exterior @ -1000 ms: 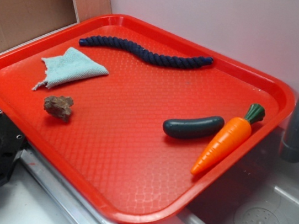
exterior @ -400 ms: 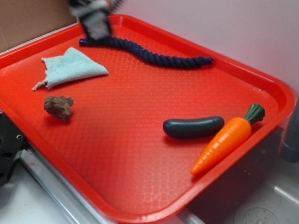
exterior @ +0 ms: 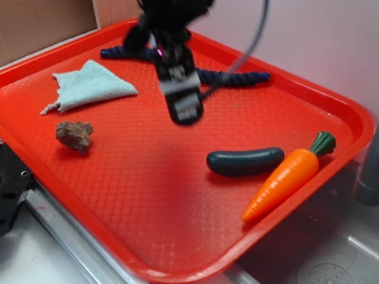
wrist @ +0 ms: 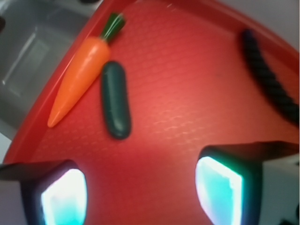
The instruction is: Grab the plastic pickle.
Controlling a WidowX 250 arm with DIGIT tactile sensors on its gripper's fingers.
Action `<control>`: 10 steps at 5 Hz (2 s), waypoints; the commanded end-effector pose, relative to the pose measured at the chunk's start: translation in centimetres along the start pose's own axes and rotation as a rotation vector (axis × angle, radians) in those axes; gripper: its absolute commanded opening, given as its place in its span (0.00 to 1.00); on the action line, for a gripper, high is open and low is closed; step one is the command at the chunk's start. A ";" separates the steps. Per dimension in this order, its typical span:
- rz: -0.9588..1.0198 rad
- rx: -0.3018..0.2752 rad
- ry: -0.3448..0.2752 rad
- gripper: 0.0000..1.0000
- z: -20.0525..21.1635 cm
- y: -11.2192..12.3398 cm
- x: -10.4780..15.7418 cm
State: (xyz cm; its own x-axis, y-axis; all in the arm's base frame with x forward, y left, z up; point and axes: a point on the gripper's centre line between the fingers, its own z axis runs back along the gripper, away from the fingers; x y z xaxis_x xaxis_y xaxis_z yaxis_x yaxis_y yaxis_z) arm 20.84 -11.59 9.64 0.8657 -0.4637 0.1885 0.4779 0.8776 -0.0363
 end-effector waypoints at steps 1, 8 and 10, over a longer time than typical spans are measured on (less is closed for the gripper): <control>-0.059 0.016 -0.007 1.00 -2.7 -2.3 2.0; -0.055 0.023 0.103 0.00 -6.7 1.2 2.7; 0.292 0.053 0.154 0.00 1.9 4.2 0.1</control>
State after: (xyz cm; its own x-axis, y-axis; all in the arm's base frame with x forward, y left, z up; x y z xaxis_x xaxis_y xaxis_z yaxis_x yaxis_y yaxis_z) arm 22.34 -7.02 10.09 0.9787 -0.2031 -0.0311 0.2031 0.9792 -0.0027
